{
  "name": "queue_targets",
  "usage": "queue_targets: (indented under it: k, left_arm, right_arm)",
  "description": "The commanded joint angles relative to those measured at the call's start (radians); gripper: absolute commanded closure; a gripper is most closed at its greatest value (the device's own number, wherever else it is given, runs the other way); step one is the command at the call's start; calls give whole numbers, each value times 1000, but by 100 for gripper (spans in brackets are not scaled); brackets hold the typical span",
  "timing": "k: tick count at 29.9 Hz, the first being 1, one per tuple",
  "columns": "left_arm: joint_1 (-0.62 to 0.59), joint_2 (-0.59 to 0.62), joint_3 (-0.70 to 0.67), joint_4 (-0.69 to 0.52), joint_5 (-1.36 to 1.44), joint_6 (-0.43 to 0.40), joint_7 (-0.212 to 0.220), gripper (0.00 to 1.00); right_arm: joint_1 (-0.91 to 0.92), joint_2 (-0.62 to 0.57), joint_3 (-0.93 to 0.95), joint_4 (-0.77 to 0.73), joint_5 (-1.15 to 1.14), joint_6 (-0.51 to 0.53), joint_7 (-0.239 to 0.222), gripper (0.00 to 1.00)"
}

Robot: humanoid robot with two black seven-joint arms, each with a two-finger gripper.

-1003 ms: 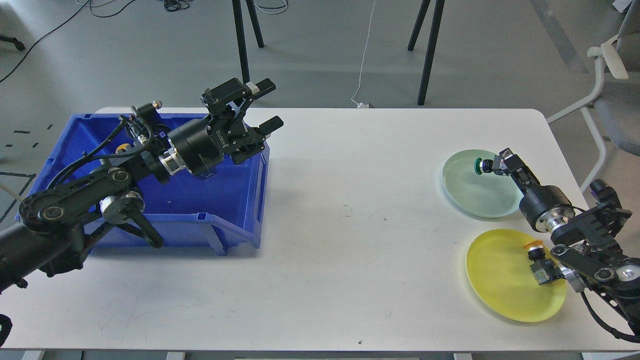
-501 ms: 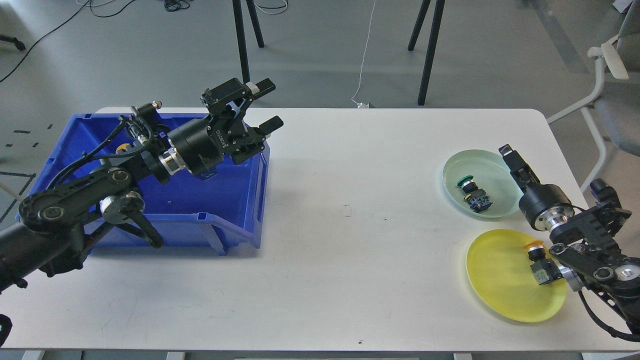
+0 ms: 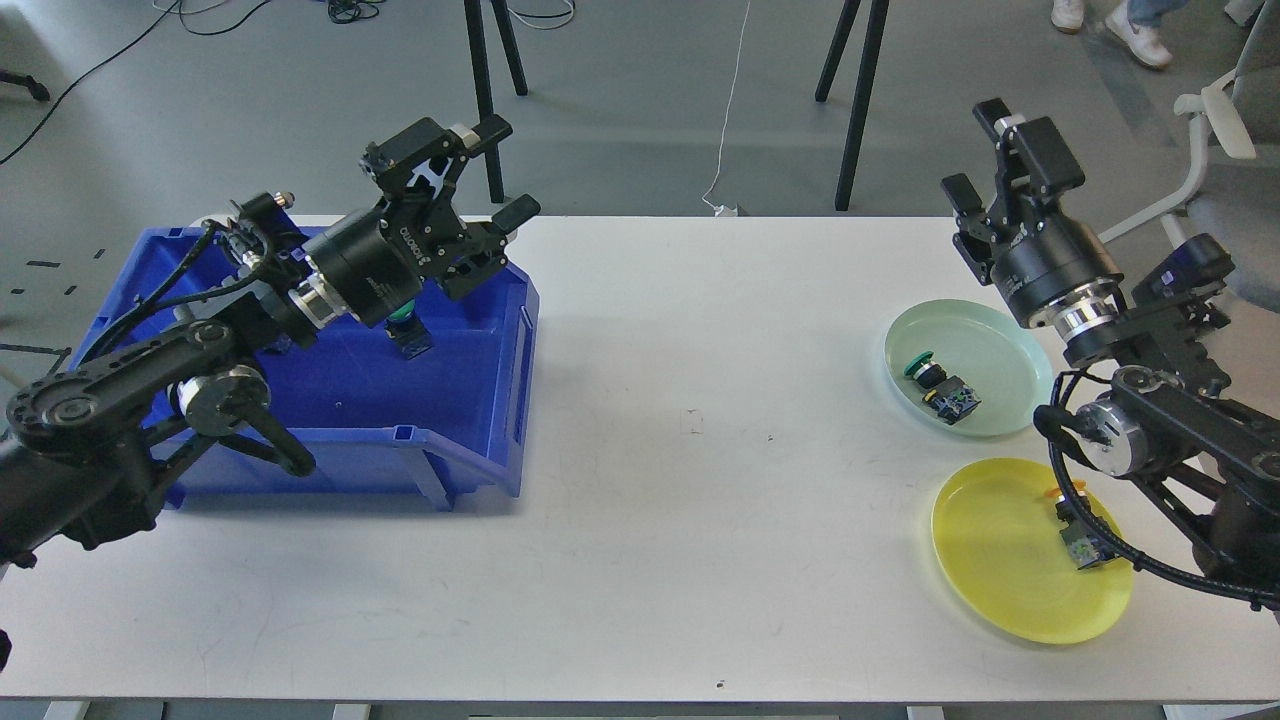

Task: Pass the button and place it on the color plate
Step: 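Raise the right gripper away from the pale green plate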

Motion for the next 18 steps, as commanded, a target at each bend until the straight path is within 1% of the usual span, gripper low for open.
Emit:
queue_targets:
  k: [1,3,5,10,13,18]
  left_arm:
    - [30,52,-64,1,-79,0,0,13]
    - [52,67,-90,2,-92,0,0,13]
    - [75,69,-122,6,-96,0,0,13]
    - [153,61,-225,-1,-96,0,0,13]
    - [156,56,-232,-2,-96,0,0,13]
    - [156,30,-231,-7,-96,0,0,13]
  right_arm:
    - [91,39,0,7,236,190,-5,2]
    - [118,47,-22,-24,291,276,-10,2]
    - [129,50,-45,-56,292,322,-16,2]
    - [120,73,-72,-85,292,328,-15,2]
    - [105,97,-62,-81,296,339,-8,2]
    - [66,101,-8,-70,305,342,-7,2]
